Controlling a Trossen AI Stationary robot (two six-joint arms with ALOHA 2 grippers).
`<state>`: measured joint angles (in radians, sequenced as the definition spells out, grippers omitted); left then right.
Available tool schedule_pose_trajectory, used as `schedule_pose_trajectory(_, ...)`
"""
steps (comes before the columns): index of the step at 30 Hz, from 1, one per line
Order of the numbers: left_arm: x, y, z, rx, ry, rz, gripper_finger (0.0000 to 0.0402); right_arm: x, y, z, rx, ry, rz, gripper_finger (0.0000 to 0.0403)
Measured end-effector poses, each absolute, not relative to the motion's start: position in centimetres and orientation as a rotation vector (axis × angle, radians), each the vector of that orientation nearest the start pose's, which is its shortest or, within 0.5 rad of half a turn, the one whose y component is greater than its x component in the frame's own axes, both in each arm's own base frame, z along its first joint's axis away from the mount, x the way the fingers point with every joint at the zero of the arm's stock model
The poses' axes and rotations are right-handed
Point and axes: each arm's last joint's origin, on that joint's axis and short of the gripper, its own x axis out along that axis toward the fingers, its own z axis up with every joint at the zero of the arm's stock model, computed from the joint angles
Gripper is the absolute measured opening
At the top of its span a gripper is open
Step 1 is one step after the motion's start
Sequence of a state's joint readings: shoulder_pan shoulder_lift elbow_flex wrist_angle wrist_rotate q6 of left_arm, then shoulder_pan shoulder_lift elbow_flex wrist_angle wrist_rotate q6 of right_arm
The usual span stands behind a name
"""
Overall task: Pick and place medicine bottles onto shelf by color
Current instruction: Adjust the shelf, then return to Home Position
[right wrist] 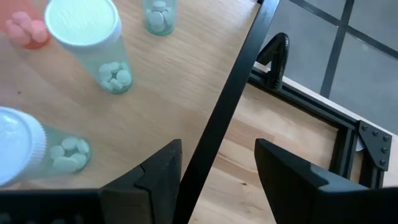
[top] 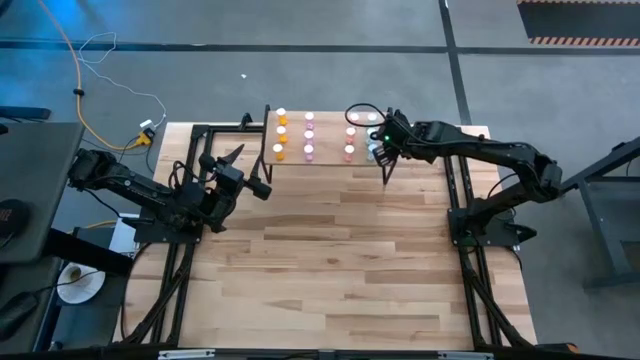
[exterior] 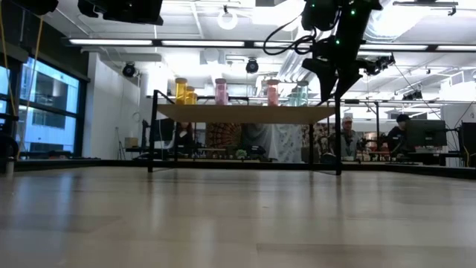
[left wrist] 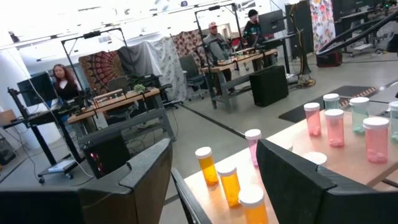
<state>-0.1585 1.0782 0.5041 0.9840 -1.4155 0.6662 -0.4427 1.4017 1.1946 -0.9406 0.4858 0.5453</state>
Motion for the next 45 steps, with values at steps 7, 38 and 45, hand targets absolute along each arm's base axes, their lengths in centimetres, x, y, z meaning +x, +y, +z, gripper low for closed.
schedule_pose_trajectory(7, 20.2, -0.3, 28.2, 0.264, 0.113, 1.27, 0.0225, 23.5, -12.8, 28.8, 0.387, 0.924, -1.127, 0.0193)
schedule_pose_trajectory(38, 19.5, -3.9, 27.9, 0.126, -0.056, 0.426, 0.0225, 21.5, -4.8, 34.3, 0.275, 0.7, -0.791, 0.0193)
schedule_pose_trajectory(45, 17.3, -2.7, 28.2, -0.025, -0.002, 0.158, 0.0225, 23.2, 0.7, 35.6, -0.012, 0.595, -0.474, 0.0193)
